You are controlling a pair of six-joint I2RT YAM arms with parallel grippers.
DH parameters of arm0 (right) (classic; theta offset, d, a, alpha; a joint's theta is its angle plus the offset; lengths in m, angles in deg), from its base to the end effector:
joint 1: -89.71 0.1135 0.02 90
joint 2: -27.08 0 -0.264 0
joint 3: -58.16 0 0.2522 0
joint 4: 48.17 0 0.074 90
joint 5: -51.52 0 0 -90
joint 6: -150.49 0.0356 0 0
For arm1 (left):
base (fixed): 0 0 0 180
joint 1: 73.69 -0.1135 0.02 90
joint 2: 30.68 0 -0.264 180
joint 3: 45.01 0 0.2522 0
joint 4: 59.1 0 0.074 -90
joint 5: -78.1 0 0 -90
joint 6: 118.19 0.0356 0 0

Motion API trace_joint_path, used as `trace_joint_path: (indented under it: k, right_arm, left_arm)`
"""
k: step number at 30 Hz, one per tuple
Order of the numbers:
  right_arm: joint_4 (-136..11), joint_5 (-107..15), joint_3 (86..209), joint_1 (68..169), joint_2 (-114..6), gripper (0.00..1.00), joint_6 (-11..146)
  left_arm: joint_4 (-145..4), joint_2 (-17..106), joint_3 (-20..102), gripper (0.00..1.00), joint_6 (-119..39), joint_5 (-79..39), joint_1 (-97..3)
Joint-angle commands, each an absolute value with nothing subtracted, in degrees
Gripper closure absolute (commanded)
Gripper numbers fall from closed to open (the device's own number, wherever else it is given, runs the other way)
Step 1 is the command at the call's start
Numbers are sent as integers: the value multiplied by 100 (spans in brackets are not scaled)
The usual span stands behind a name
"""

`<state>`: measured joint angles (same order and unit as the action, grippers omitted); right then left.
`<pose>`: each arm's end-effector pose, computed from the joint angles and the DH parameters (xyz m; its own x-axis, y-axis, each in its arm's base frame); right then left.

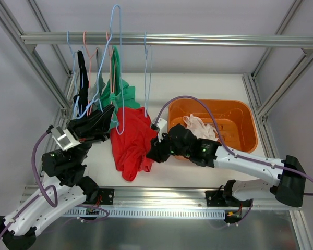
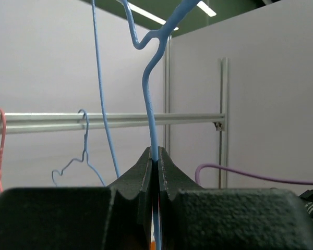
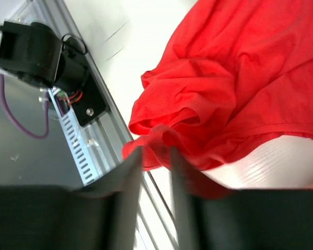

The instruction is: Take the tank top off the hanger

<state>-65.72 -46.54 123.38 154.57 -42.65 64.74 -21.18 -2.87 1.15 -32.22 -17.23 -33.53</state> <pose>0.1149 0.2567 0.3003 -0.2296 -0.3166 -0.9203 -0.9371 0.3274 0.1212 0.0641 -0.0584 0.4071 0.5861 -0.5862 -0.5593 0.7245 0.6882 0.0380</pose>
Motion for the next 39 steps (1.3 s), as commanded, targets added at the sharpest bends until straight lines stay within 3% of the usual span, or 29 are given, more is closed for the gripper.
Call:
trace_joint_path:
  k: [1,3,5,7,17,23,32,39]
  right_arm:
    - [-6395,-4226,12641,15519,-4270,63,6497]
    - [-6395,-4104,12615,15519,-4227,43,6453]
    - [-6430,-3954,12536,15527,-4095,12,6435]
    - [-6526,-3640,12492,15527,-3990,1,6365]
    - [-7484,-2451,12544,15484,-3093,1,6189]
    - [-7730,-2328,12606,15466,-2741,0,6154]
    - [-7828,-2205,12580,15466,-2469,0,6163]
    - [-7942,-2117,12536,15475,-2126,0,6154]
  left_arm:
    - [-3201,-563,363,100,-3354,-1367,-3308]
    - [-3890,-703,452,100,-3714,-1296,-3308]
    - [-4647,-844,426,100,-4029,-1331,-3308]
    - [-5026,-1125,304,100,-4250,-1322,-3308]
    - [-7750,-1013,1049,100,-5296,-514,-3308]
    - [-8956,234,2454,100,-5403,-136,-3308]
    - [-10254,3246,5899,100,-5218,610,-3343]
    - [-10784,4480,7315,100,-5438,7,-3958]
